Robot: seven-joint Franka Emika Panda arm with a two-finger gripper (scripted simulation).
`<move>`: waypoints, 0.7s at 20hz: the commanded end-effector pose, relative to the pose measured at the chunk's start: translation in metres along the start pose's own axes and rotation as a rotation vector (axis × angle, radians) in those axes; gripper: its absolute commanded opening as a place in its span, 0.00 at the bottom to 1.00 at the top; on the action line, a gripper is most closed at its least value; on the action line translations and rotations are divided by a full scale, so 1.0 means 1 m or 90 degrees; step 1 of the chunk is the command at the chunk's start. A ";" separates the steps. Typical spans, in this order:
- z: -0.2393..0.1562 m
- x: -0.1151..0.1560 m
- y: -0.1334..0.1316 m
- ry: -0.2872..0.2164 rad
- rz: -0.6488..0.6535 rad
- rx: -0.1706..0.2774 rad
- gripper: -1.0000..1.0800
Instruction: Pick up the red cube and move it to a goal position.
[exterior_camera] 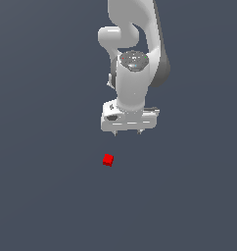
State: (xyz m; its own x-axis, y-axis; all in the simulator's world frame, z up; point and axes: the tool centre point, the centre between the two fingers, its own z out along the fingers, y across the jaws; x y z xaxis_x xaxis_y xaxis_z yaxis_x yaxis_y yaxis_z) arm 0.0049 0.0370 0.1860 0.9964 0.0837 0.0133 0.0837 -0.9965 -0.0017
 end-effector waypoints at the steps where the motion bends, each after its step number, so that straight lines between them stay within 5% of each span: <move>1: 0.000 0.000 0.000 0.000 0.000 0.000 0.96; 14: 0.046 0.013 0.023 -0.002 0.063 -0.002 0.96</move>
State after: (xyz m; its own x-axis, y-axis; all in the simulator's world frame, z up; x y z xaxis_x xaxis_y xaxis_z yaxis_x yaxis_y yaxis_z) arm 0.0175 0.0198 0.1497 0.9999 0.0056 0.0112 0.0056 -1.0000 -0.0004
